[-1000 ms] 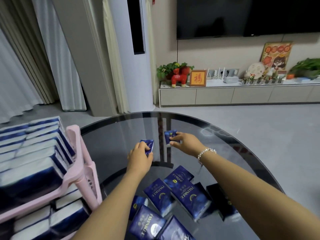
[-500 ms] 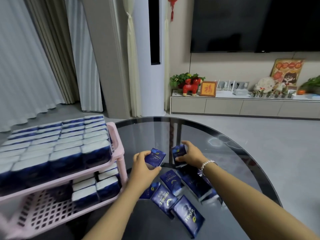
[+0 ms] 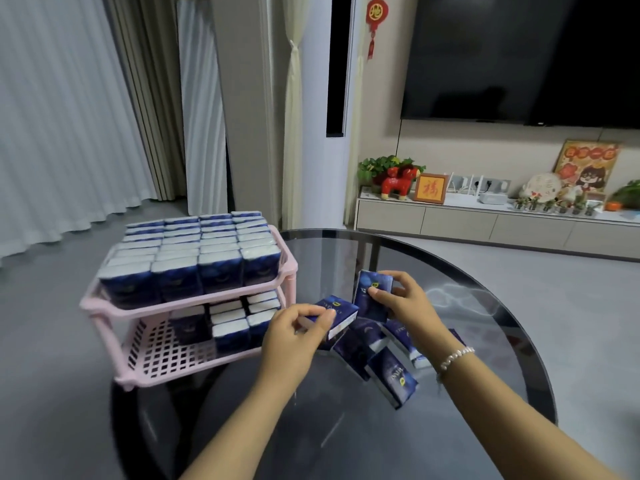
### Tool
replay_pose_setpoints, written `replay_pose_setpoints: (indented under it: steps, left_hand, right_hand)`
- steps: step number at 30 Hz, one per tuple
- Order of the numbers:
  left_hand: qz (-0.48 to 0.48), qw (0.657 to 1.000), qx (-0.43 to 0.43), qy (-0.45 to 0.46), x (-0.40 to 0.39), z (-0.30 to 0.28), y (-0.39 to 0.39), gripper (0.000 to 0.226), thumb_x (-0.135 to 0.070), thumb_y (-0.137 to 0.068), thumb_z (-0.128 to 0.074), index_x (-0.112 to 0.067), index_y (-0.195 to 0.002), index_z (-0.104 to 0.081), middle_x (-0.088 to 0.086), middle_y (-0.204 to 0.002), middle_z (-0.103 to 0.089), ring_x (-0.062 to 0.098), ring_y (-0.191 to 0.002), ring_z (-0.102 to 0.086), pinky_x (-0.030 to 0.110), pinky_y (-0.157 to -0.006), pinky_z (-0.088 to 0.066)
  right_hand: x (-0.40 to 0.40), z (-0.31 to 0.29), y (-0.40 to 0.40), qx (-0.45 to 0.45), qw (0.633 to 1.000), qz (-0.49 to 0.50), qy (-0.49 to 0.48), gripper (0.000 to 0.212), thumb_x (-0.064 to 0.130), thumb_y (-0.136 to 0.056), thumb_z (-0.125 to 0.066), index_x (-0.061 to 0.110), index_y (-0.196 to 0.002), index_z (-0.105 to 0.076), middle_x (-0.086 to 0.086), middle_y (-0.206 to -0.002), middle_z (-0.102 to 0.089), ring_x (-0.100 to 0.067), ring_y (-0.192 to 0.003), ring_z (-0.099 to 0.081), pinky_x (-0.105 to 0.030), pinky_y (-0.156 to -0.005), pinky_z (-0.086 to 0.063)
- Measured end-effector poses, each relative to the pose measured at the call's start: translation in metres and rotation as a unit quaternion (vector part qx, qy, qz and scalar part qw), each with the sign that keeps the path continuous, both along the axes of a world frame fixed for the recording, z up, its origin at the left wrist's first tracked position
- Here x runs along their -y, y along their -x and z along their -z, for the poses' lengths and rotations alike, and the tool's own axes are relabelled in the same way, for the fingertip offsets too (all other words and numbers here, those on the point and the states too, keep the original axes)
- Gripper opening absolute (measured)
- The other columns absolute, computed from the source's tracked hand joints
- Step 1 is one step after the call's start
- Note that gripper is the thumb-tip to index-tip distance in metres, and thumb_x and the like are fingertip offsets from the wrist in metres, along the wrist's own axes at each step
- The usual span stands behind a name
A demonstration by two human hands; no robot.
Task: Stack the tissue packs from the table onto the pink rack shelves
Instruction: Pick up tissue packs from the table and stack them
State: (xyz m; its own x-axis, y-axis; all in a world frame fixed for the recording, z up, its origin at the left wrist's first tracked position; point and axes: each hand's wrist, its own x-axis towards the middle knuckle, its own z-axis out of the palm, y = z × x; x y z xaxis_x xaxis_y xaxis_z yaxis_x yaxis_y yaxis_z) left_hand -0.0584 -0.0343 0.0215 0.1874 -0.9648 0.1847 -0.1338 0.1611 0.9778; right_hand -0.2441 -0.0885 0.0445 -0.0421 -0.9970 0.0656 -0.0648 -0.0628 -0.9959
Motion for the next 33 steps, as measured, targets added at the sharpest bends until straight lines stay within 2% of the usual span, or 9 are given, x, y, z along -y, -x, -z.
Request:
replay_pose_setpoints:
  steps: [4, 6, 9, 14, 16, 18, 22, 27, 33]
  left_hand:
    - [-0.02, 0.997, -0.063, -0.032, -0.022, -0.001, -0.013, 0.014, -0.015, -0.088, -0.066, -0.027, -0.094, -0.063, -0.001, -0.093, -0.064, 0.011, -0.083, -0.059, 0.016, -0.072, -0.045]
    - [-0.001, 0.99, -0.121, -0.068, -0.025, 0.005, -0.016, 0.032, -0.006, -0.087, -0.065, -0.026, -0.11, -0.055, -0.005, -0.103, -0.065, 0.01, -0.093, -0.061, 0.023, -0.084, -0.046]
    - [0.028, 0.972, -0.191, -0.134, -0.027, 0.013, -0.016, 0.038, 0.003, -0.087, -0.06, -0.009, -0.124, -0.056, 0.007, -0.11, -0.067, 0.019, -0.098, -0.063, 0.035, -0.096, -0.048]
    - [0.066, 0.929, -0.319, -0.176, -0.037, 0.006, -0.016, 0.027, 0.005, -0.092, -0.049, -0.001, -0.117, -0.057, 0.014, -0.1, -0.067, 0.02, -0.084, -0.064, 0.027, -0.069, -0.055]
    - [0.08, 0.918, -0.345, -0.179, -0.039, 0.007, -0.018, 0.026, 0.002, -0.094, -0.047, 0.002, -0.119, -0.057, 0.016, -0.102, -0.067, 0.022, -0.088, -0.065, 0.031, -0.071, -0.056]
    - [0.073, 0.918, -0.344, -0.182, -0.039, 0.008, -0.02, 0.025, -0.002, -0.095, -0.047, 0.002, -0.118, -0.057, 0.017, -0.104, -0.068, 0.024, -0.091, -0.065, 0.036, -0.081, -0.055]
    - [0.102, 0.936, -0.282, -0.182, -0.04, 0.01, -0.029, 0.02, -0.019, -0.095, -0.055, -0.008, -0.109, -0.064, 0.014, -0.107, -0.071, 0.026, -0.101, -0.067, 0.044, -0.095, -0.05]
    - [0.1, 0.958, -0.18, -0.199, -0.038, 0.019, -0.034, 0.03, -0.024, -0.087, -0.066, -0.013, -0.115, -0.064, 0.008, -0.105, -0.073, 0.024, -0.1, -0.069, 0.048, -0.095, -0.052]
    - [0.09, 0.949, -0.19, -0.235, -0.033, 0.026, -0.042, 0.03, -0.011, -0.088, -0.063, -0.011, -0.119, -0.06, 0.013, -0.109, -0.069, 0.027, -0.102, -0.066, 0.043, -0.09, -0.054]
  right_hand:
    - [-0.031, 0.0, -0.015, 0.042, 0.999, 0.02, 0.005, 0.02, 0.019, -0.086, -0.066, 0.02, -0.104, -0.058, -0.007, -0.094, -0.069, -0.018, -0.078, -0.067, -0.025, -0.058, -0.052]
    - [-0.043, 0.004, -0.022, 0.054, 0.998, 0.027, 0.006, 0.019, 0.019, -0.086, -0.065, 0.019, -0.104, -0.058, -0.006, -0.092, -0.069, -0.019, -0.079, -0.066, -0.031, -0.066, -0.053]
    - [-0.059, 0.013, -0.033, 0.054, 0.998, 0.006, 0.011, 0.02, 0.018, -0.087, -0.064, 0.017, -0.106, -0.059, -0.003, -0.089, -0.07, -0.015, -0.076, -0.067, -0.026, -0.062, -0.051]
    - [-0.072, 0.027, -0.054, 0.034, 0.999, -0.03, -0.004, 0.021, 0.023, -0.087, -0.063, 0.017, -0.107, -0.06, -0.002, -0.09, -0.072, -0.012, -0.075, -0.068, -0.025, -0.06, -0.052]
    - [-0.074, 0.031, -0.062, 0.04, 0.998, -0.045, -0.012, 0.02, 0.024, -0.088, -0.063, 0.017, -0.106, -0.06, -0.006, -0.091, -0.072, -0.017, -0.079, -0.069, -0.031, -0.065, -0.055]
    - [-0.075, 0.033, -0.068, 0.041, 0.997, -0.058, -0.02, 0.023, 0.025, -0.088, -0.062, 0.016, -0.109, -0.059, -0.007, -0.093, -0.073, -0.021, -0.083, -0.07, -0.036, -0.072, -0.056]
    - [-0.074, 0.034, -0.078, 0.034, 0.994, -0.097, -0.021, 0.027, 0.024, -0.088, -0.061, 0.017, -0.114, -0.058, -0.007, -0.1, -0.072, -0.019, -0.087, -0.07, -0.026, -0.069, -0.055]
    - [-0.069, 0.042, -0.083, -0.013, 0.989, -0.146, -0.016, 0.034, 0.026, -0.092, -0.054, 0.024, -0.127, -0.053, -0.003, -0.115, -0.066, -0.017, -0.101, -0.066, -0.032, -0.087, -0.055]
    - [-0.059, 0.04, -0.074, -0.119, 0.975, -0.182, -0.035, 0.027, 0.029, -0.097, -0.047, 0.034, -0.121, -0.057, 0.002, -0.114, -0.067, -0.017, -0.105, -0.063, -0.038, -0.093, -0.052]
